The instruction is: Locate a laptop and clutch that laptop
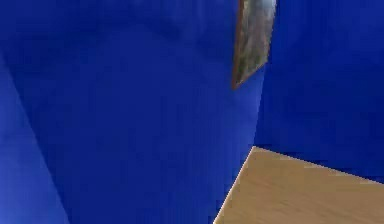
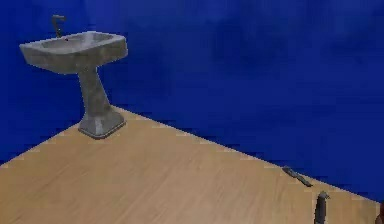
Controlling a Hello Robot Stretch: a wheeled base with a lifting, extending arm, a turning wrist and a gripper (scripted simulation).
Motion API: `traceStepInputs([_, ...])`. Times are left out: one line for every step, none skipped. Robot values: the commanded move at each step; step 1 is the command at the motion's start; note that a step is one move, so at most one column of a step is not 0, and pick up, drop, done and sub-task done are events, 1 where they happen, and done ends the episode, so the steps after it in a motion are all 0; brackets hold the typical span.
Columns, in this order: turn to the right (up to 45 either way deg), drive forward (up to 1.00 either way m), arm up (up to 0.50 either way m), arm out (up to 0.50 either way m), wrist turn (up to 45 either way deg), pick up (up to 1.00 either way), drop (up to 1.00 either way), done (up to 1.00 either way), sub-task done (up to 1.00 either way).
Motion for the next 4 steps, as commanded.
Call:
traceStepInputs([-45.0, 0.00, 0.00, 0.00, 0.0, 0.00, 0.00, 0.00, 0.00])
traceStepInputs([-45.0, 0.00, 0.00, 0.00, 0.0, 0.00, 0.00, 0.00, 0.00])
traceStepInputs([-24.0, 0.00, 0.00, 0.00, 0.0, 0.00, 0.00, 0.00, 0.00])
traceStepInputs([0.0, 0.45, 0.00, 0.00, 0.0, 0.00, 0.00, 0.00, 0.00])
